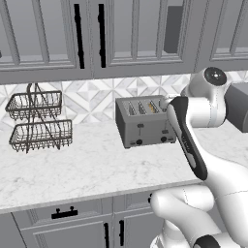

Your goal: Start the toaster. Once the lever pops up, take the bread to the plate on the dining counter.

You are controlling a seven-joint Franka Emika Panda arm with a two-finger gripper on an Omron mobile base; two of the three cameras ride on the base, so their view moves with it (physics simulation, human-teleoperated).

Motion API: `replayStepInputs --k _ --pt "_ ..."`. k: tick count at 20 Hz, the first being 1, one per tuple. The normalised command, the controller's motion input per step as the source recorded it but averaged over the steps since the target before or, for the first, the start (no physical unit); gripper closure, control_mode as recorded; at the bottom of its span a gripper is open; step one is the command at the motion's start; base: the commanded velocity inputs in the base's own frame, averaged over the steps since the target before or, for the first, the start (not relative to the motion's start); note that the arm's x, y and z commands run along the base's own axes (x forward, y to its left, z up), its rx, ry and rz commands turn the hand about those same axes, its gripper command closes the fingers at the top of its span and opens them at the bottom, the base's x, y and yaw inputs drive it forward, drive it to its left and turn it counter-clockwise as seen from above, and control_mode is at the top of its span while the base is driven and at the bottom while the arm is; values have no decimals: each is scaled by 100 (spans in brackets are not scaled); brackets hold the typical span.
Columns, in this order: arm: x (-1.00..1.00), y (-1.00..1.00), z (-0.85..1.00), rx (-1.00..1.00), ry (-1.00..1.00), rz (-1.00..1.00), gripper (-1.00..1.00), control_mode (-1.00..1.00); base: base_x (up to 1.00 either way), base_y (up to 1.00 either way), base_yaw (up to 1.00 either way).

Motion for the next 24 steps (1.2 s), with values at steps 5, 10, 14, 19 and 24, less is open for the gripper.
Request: replayStepInputs --k 5,10,14,19,24 --pt "0 0 0 0 0 0 -100 -100 0 0 0" --pt "0 0 0 0 0 0 -100 -100 0 0 0" --pt "0 0 0 0 0 0 -100 -100 0 0 0" --pt "0 0 0 0 0 0 -100 -100 0 0 0" --pt "0 0 0 0 0 0 -100 -100 0 0 0"
